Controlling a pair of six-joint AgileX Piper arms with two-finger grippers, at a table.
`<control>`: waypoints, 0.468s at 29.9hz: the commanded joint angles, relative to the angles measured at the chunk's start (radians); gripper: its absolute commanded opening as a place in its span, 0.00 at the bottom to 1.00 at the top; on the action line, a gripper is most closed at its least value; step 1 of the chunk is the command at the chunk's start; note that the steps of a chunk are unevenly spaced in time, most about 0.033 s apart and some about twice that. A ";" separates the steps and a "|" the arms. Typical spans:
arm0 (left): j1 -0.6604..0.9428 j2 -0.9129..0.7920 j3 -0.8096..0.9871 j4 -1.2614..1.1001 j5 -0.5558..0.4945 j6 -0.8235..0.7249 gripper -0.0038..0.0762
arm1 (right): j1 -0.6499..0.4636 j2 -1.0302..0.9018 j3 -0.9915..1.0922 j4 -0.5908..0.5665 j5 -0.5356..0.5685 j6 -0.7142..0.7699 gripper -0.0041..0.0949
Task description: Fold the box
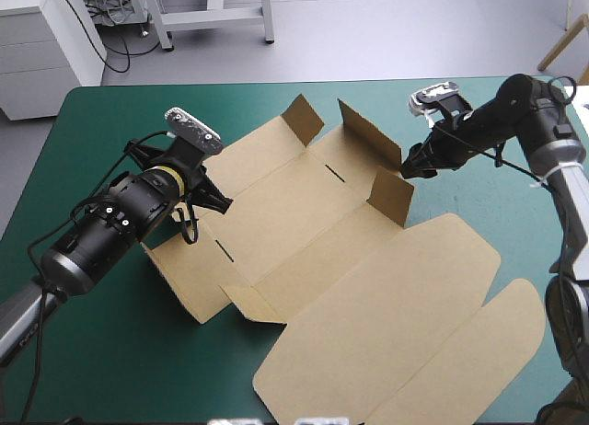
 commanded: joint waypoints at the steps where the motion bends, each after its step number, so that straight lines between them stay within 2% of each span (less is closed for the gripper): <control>1: -0.003 -0.030 -0.037 0.021 -0.045 -0.009 0.04 | 0.021 0.006 -0.022 0.032 -0.036 -0.012 0.57; 14: -0.003 -0.030 -0.037 0.017 -0.045 -0.009 0.04 | 0.054 0.155 -0.022 0.026 -0.054 -0.012 0.57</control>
